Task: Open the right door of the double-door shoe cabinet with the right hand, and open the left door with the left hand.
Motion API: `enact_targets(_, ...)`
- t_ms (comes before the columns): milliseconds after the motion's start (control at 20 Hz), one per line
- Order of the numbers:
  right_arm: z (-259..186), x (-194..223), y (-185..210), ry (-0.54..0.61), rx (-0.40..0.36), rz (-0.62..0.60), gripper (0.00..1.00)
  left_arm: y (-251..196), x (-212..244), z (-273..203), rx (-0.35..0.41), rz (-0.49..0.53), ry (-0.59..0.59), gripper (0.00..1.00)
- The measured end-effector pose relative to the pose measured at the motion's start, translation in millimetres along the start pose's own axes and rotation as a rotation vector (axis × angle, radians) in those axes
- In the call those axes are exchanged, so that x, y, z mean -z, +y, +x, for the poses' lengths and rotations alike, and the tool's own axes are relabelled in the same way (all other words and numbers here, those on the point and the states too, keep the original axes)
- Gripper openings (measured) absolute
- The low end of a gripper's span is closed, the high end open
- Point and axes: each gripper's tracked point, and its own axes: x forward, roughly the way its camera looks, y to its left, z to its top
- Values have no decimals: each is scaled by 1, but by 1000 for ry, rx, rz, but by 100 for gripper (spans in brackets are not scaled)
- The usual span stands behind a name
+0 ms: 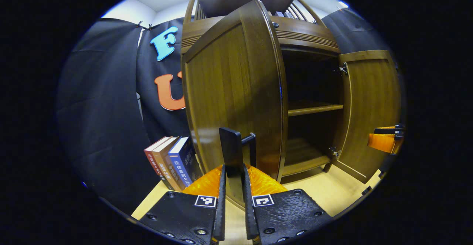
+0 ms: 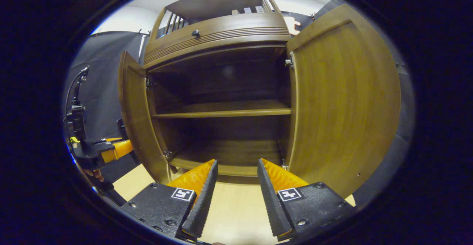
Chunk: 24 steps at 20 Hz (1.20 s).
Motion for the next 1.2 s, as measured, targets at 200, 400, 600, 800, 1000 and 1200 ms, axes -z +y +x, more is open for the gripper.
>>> enact_targets(200, 5, 0, 16, 8, -37, -17, 70, 23, 5, -11, -50, -27, -5, 18)
enact_targets(400, 8, 1, 34, 13, -64, -35, 70, 49, 9, -21, -98, -87, -7, 18)
enact_targets(600, 12, 1, 51, 12, -97, -42, 70, 70, 4, -32, -122, -120, -46, 18)
enact_targets(800, 14, 2, 64, 13, -107, -52, 69, 88, 8, -34, -134, -159, -43, 13)
enact_targets(1000, 15, 2, 74, 16, -104, -60, 70, 110, 13, -40, -125, -163, -27, 13)
enact_targets(1200, 17, -1, 82, 9, -88, -67, 69, 128, 14, -42, -107, -155, -24, 14)
